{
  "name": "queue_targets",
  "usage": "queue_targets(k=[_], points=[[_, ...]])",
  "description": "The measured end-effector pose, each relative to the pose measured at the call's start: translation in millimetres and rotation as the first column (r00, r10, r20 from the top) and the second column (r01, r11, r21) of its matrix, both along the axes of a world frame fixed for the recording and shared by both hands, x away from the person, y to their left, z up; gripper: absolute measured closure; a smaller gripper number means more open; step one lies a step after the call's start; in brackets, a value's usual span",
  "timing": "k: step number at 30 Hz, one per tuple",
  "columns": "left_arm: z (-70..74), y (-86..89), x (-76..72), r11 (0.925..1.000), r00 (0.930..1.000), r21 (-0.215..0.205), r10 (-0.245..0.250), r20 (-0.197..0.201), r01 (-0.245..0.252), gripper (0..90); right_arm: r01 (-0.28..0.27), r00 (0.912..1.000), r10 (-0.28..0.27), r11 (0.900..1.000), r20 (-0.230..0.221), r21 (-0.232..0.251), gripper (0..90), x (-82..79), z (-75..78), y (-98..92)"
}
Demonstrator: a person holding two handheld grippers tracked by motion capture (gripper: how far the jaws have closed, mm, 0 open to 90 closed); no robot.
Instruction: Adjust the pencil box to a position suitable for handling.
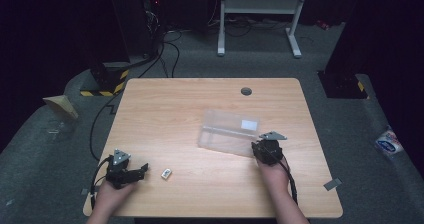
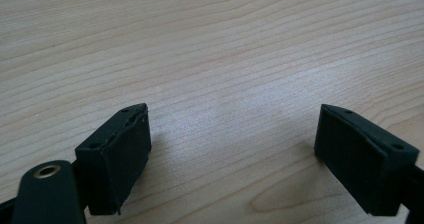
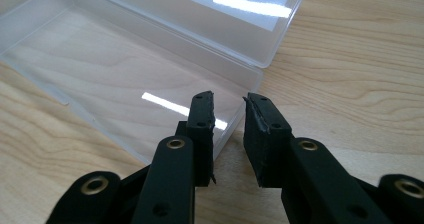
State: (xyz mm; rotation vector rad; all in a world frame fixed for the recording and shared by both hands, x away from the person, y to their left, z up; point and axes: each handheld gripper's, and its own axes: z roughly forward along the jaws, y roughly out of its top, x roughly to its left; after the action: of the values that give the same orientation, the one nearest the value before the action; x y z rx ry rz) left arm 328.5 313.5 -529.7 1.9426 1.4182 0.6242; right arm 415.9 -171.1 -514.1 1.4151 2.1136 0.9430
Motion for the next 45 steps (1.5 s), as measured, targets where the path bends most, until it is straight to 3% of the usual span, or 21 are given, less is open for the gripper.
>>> queue_targets(k=[18,45], points=[[0.0,0.0,0.0,1.0,1.0,0.0,0.0,0.0,0.0,15.1,-0.057,0.9981,0.057,0.998,0.024,-0.026,76.4,-21.4,-1.7,10.4],[0.0,0.0,0.0,1.0,1.0,0.0,0.0,0.0,0.0,15.1,-0.058,0.9978,0.059,0.998,0.03,-0.037,76.7,-20.5,-2.3,12.3]])
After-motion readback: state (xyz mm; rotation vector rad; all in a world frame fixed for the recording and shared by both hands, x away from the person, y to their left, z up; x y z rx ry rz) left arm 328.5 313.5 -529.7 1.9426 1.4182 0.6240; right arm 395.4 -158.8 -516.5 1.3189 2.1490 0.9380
